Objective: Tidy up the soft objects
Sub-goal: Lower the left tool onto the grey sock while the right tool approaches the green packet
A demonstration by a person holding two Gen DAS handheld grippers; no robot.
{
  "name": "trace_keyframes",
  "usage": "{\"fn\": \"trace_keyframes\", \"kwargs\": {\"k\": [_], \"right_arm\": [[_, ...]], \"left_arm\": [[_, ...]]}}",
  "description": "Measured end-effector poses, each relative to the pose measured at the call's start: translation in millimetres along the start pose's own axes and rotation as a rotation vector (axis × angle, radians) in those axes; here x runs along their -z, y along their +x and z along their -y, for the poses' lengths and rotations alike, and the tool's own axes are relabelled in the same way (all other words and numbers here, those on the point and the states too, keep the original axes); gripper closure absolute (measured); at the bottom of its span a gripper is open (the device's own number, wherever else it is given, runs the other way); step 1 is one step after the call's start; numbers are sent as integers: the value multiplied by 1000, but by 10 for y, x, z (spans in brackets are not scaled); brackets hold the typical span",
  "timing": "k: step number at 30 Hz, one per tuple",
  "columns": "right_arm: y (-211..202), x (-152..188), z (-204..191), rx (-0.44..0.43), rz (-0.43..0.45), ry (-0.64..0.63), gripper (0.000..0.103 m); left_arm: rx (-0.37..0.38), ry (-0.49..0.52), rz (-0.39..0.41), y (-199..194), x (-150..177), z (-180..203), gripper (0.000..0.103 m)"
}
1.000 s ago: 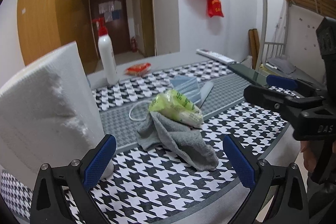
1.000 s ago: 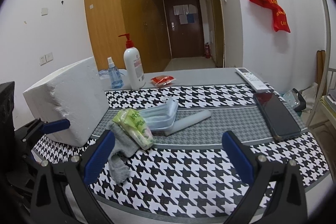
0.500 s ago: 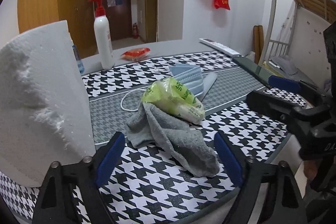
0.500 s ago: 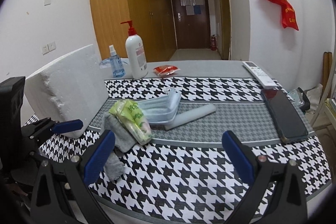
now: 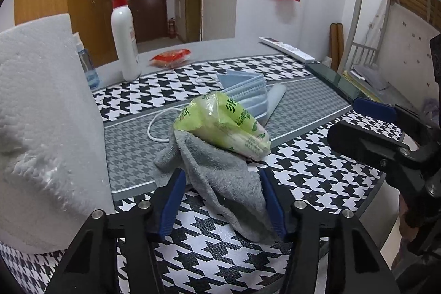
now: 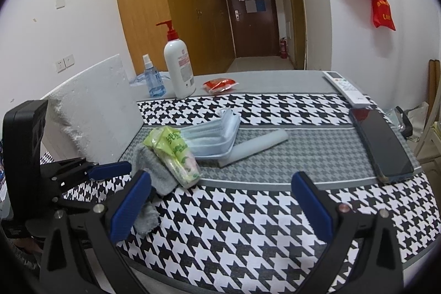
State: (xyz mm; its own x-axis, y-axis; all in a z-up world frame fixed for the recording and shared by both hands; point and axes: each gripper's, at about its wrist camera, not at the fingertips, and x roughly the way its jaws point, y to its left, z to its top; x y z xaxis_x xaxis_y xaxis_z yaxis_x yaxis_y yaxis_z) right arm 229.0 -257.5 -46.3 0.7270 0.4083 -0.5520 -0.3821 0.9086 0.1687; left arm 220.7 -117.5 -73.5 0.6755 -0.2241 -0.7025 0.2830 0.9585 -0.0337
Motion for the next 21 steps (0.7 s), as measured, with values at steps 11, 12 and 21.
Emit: {"fn": "trace_keyframes", "kwargs": {"k": [11, 12, 21], "right_arm": [[58, 12, 13, -7, -19, 7, 0], [64, 12, 10, -6, -21, 9, 0], [118, 3, -54, -40, -42, 3, 0]], "left_arm": [[32, 10, -14, 58, 13, -9, 76], [44, 13, -12, 47, 20, -8, 77], [130, 76, 10, -174, 115, 69, 81]]}}
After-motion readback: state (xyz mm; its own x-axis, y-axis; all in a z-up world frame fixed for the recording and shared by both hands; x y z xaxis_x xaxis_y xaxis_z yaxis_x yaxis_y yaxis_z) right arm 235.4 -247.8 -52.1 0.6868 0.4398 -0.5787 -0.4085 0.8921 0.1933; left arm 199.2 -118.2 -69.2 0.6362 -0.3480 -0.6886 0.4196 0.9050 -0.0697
